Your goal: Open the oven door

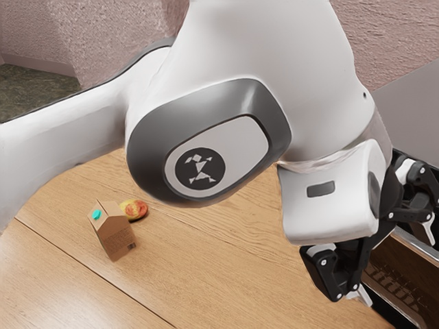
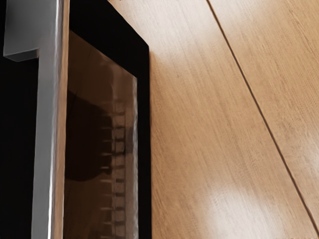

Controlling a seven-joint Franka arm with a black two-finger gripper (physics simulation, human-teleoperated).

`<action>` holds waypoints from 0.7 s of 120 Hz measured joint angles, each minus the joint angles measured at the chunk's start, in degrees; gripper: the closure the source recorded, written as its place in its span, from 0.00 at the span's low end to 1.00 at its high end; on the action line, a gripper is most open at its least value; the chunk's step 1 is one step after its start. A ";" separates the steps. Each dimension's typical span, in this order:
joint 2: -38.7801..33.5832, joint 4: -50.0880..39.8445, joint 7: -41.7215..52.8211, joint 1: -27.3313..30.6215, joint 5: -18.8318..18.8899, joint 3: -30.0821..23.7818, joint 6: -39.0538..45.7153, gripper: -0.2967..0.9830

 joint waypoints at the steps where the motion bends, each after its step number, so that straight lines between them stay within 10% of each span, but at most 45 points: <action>1: 0.10 0.00 0.15 0.04 0.07 0.00 0.09 0.23; 84: 2.06 -4.45 7.58 0.89 3.06 0.00 8.99 0.23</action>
